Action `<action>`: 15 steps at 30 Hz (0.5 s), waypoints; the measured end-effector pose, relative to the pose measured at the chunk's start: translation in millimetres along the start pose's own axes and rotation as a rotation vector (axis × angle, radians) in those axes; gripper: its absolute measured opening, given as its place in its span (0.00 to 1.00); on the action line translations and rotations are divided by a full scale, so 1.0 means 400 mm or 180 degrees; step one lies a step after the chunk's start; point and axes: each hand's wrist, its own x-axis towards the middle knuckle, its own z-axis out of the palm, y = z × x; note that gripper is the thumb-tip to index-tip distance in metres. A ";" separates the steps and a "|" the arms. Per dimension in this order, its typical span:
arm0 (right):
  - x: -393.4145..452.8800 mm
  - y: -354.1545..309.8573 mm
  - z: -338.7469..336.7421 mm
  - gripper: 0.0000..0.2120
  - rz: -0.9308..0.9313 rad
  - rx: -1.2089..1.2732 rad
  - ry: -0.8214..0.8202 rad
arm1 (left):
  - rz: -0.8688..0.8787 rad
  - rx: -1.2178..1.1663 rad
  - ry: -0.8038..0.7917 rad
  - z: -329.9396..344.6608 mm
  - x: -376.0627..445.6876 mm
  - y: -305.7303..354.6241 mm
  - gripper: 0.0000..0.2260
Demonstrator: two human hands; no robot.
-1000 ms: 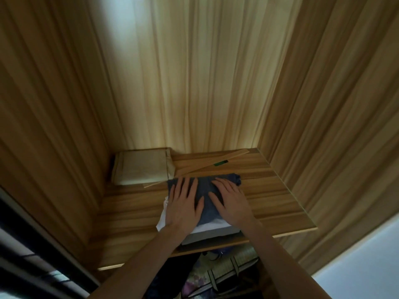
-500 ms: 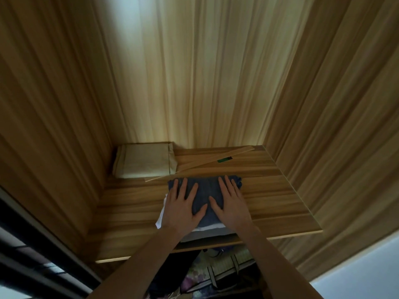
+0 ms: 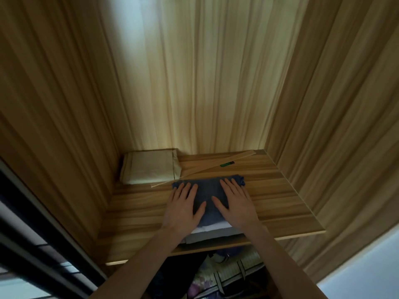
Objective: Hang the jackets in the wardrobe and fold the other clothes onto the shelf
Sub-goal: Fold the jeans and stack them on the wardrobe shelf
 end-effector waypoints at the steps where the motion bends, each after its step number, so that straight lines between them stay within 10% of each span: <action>1: -0.005 -0.006 -0.009 0.49 -0.0024 -0.0018 0.0043 | 0.0051 0.0009 0.0072 -0.017 -0.006 -0.003 0.35; 15: -0.207 -0.254 -0.148 0.32 -0.0160 -0.0525 0.1114 | 0.0410 0.0079 0.0843 -0.241 -0.230 -0.082 0.27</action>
